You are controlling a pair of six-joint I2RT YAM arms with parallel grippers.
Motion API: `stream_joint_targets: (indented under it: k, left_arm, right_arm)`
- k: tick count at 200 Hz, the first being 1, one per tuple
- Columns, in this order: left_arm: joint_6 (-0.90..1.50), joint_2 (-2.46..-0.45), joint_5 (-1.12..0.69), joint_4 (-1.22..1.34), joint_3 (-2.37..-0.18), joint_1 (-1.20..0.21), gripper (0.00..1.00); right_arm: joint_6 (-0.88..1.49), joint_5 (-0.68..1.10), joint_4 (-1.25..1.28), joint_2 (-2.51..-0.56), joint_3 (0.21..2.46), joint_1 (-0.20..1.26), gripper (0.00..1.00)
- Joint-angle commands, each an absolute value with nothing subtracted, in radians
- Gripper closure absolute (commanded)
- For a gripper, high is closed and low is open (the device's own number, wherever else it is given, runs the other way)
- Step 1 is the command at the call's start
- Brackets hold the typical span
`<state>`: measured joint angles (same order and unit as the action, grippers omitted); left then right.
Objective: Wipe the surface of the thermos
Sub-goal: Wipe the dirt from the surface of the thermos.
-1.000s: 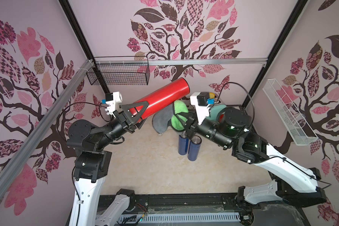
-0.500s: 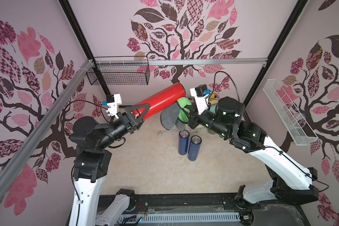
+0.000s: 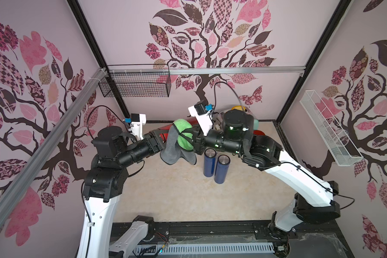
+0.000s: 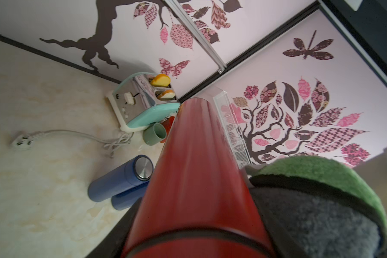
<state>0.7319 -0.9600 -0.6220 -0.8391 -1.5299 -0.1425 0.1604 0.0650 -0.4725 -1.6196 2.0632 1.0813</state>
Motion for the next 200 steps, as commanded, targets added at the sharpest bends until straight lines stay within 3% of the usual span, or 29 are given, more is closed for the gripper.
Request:
stream_joint_targets:
  k: [1,28,53,82,133,166,200]
  left_arm:
    - [0.573,-0.951,-0.563,-0.919,-1.586,-0.146,1.0]
    - [0.548,-0.936,-0.552,-0.937,-1.577,-0.146,1.0]
    - [0.558,-0.922,-0.571,-0.912,-1.557,-0.147,1.0]
    - [0.528,-0.927,-0.54,-0.948,-1.573,-0.147,1.0]
    - [0.428,-0.956,-0.438,-1.052,-1.591,-0.146,1.0]
    - [0.344,-0.985,-0.312,-1.163,-1.563,-0.148,1.0]
    - [0.309,-1.03,-0.188,-1.208,-1.461,-0.191,1.0]
  right_arm:
    - [0.207,0.124,-0.458,-1.608,2.083,1.017,1.0]
    - [0.38,0.345,-0.448,-1.612,1.97,0.737,1.0]
    - [0.377,0.368,-0.415,-1.602,1.9,0.635,1.0]
    - [0.407,0.422,-0.401,-1.6,1.911,0.637,1.0]
    - [0.414,0.4,-0.376,-1.555,1.898,0.787,1.0]
    - [0.318,0.239,-0.475,-1.543,1.956,0.785,1.0]
    - [0.296,0.202,-0.499,-1.513,1.951,0.785,1.0]
